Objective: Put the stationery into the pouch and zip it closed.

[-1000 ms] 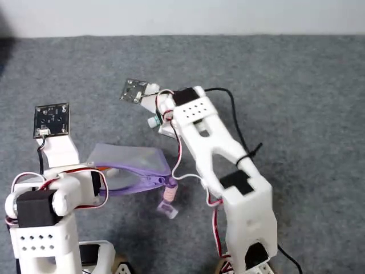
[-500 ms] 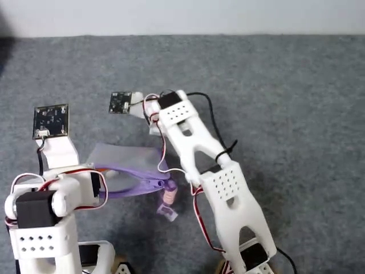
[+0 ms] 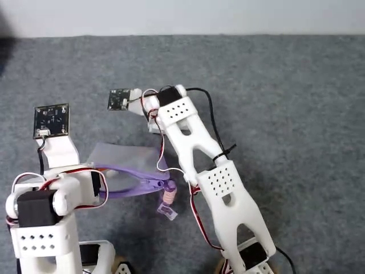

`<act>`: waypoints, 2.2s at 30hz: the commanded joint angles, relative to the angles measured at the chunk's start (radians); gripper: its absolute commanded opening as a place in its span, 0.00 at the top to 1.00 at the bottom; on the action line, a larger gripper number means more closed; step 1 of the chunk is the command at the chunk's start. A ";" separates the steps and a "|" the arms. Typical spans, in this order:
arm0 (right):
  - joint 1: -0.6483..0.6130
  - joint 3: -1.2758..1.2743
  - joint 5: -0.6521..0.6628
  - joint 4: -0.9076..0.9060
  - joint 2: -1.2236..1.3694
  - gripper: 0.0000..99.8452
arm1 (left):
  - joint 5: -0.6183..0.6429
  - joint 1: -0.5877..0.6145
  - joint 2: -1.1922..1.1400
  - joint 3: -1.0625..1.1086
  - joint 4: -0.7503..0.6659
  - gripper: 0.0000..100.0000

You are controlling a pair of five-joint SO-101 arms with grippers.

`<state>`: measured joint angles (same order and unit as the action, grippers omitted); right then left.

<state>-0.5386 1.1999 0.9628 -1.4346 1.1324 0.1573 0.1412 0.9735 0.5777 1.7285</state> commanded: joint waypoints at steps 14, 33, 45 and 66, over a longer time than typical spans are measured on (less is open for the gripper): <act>-0.015 0.468 -0.428 -0.363 -0.030 0.99 | 0.008 0.002 0.011 -0.008 -0.020 0.99; -0.008 0.020 -0.776 -0.363 -0.710 0.99 | 0.011 0.044 0.009 -0.079 0.025 0.99; -0.116 -0.563 -0.888 -0.357 -1.474 0.99 | 0.011 0.038 0.003 -0.222 0.025 0.98; -0.423 -0.982 -1.134 -0.193 -2.078 0.99 | 0.012 0.038 0.008 -0.219 0.023 0.98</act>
<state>-0.9482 0.2793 -0.1665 -1.6387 -0.9007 0.1573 0.1795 0.9705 0.4212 1.7361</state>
